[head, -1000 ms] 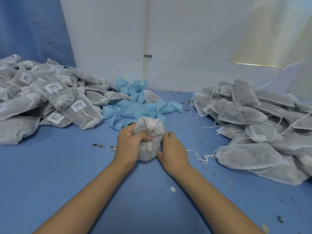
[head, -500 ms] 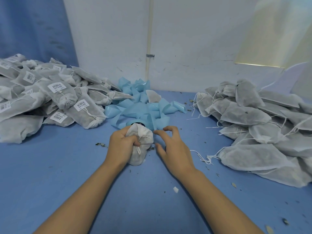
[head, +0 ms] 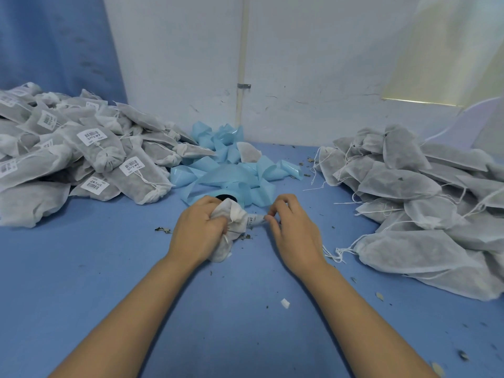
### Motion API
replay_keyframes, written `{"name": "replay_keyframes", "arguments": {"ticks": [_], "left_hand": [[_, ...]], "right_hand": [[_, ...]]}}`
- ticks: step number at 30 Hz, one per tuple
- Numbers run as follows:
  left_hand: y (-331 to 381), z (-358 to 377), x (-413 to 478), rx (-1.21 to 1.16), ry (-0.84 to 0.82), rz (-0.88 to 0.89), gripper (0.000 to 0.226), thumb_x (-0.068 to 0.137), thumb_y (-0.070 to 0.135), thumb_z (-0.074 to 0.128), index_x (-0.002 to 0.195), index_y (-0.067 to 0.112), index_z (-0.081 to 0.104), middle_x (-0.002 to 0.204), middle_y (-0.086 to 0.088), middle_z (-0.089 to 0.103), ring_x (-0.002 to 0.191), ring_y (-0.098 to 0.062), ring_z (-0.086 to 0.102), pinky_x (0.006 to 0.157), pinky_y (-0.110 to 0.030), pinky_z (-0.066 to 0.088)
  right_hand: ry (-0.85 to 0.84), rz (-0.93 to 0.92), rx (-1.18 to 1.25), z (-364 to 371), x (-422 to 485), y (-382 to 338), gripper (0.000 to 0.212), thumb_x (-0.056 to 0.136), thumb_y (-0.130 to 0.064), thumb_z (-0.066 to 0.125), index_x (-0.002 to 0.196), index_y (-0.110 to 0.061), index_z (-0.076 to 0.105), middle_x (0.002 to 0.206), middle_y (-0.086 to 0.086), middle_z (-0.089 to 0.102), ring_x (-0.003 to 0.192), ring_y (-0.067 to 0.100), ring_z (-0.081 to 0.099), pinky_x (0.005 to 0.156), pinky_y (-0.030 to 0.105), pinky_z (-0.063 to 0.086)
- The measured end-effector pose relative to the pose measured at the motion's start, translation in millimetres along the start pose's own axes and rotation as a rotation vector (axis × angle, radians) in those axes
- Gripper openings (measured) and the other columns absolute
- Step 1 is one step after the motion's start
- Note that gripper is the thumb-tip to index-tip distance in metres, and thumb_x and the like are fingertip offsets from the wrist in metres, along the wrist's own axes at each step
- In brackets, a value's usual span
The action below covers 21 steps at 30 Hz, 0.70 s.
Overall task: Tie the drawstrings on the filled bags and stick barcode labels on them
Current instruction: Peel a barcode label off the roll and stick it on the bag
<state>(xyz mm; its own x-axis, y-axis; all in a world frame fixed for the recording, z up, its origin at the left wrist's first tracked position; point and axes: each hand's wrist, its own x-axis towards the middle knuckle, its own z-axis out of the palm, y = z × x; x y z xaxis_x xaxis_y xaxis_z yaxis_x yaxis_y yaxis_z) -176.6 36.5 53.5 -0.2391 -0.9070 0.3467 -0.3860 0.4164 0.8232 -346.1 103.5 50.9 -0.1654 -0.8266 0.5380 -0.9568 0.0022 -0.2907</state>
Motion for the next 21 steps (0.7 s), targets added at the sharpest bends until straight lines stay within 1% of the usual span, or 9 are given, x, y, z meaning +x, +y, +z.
{"name": "replay_keyframes", "arguments": {"ticks": [2,4,6,9,12,14,16,19,21], "left_hand": [[-1,3,1,0.122,-0.007,0.032,0.016,0.073,0.025,0.049,0.079,0.019,0.063,0.103,0.017,0.059,0.086,-0.012,0.053,0.071,-0.03,0.041],[-4,8,3,0.247,-0.004,0.051,0.019,0.085,0.02,0.048,0.085,0.018,0.067,0.116,0.018,0.056,0.09,-0.013,0.052,0.071,-0.029,0.037],[-2,10,4,0.302,0.006,0.018,0.026,0.089,0.021,0.045,0.096,0.02,0.069,0.125,0.018,0.052,0.091,-0.012,0.05,0.072,-0.028,0.036],[4,13,3,0.419,-0.003,-0.014,0.027,0.092,0.027,0.04,0.091,0.024,0.067,0.129,0.019,0.047,0.086,-0.012,0.045,0.067,-0.028,0.03],[8,14,-1,0.487,-0.013,0.023,0.024,0.092,0.028,0.04,0.091,0.025,0.064,0.135,0.018,0.043,0.087,-0.016,0.05,0.066,-0.028,0.03],[8,13,-3,0.484,-0.053,0.134,0.021,0.09,0.026,0.045,0.096,0.027,0.065,0.143,0.022,0.037,0.094,-0.016,0.056,0.065,-0.028,0.031],[9,11,-3,0.454,-0.135,0.251,0.023,0.088,0.025,0.047,0.099,0.032,0.066,0.147,0.028,0.03,0.097,-0.012,0.058,0.064,-0.027,0.034],[10,12,1,0.347,-0.237,0.267,0.027,0.087,0.024,0.049,0.107,0.032,0.066,0.136,0.029,0.044,0.103,-0.006,0.053,0.071,-0.025,0.034],[13,13,2,0.142,-0.282,0.19,0.021,0.081,0.023,0.049,0.092,0.031,0.066,0.103,0.024,0.061,0.09,-0.007,0.054,0.07,-0.023,0.036]], "right_hand": [[0.026,0.011,-0.024,-2,0,1,0.013,0.098,-0.022,0.05,0.096,-0.01,0.056,0.121,0.001,0.048,0.083,0.022,0.051,0.06,0.03,0.034],[0.043,0.053,-0.028,-3,0,1,0.014,0.097,-0.021,0.052,0.096,-0.009,0.058,0.126,0.002,0.046,0.08,0.021,0.049,0.061,0.03,0.034],[0.039,0.099,-0.032,-2,1,2,0.015,0.097,-0.022,0.053,0.097,-0.008,0.058,0.128,0.003,0.043,0.075,0.019,0.045,0.062,0.03,0.033],[0.037,0.151,-0.055,0,1,2,0.018,0.097,-0.024,0.052,0.1,-0.008,0.058,0.127,0.005,0.042,0.075,0.021,0.048,0.063,0.032,0.034],[0.087,0.162,-0.062,-1,1,3,0.015,0.097,-0.021,0.052,0.099,-0.007,0.058,0.114,0.007,0.044,0.074,0.022,0.043,0.06,0.031,0.034],[0.108,0.157,-0.075,-2,1,5,0.014,0.097,-0.02,0.052,0.098,-0.008,0.058,0.1,0.004,0.043,0.075,0.023,0.044,0.058,0.031,0.033],[0.079,0.145,-0.116,-2,0,6,0.016,0.099,-0.023,0.048,0.1,-0.01,0.059,0.095,0.004,0.046,0.081,0.023,0.047,0.061,0.033,0.035],[0.099,0.127,-0.065,-1,-2,8,0.016,0.098,-0.022,0.049,0.101,-0.012,0.062,0.098,0.006,0.056,0.089,0.025,0.051,0.07,0.037,0.041],[0.136,0.117,0.059,-1,-4,7,0.014,0.097,-0.019,0.053,0.105,-0.014,0.063,0.102,0.003,0.061,0.095,0.022,0.054,0.076,0.033,0.042]]}}
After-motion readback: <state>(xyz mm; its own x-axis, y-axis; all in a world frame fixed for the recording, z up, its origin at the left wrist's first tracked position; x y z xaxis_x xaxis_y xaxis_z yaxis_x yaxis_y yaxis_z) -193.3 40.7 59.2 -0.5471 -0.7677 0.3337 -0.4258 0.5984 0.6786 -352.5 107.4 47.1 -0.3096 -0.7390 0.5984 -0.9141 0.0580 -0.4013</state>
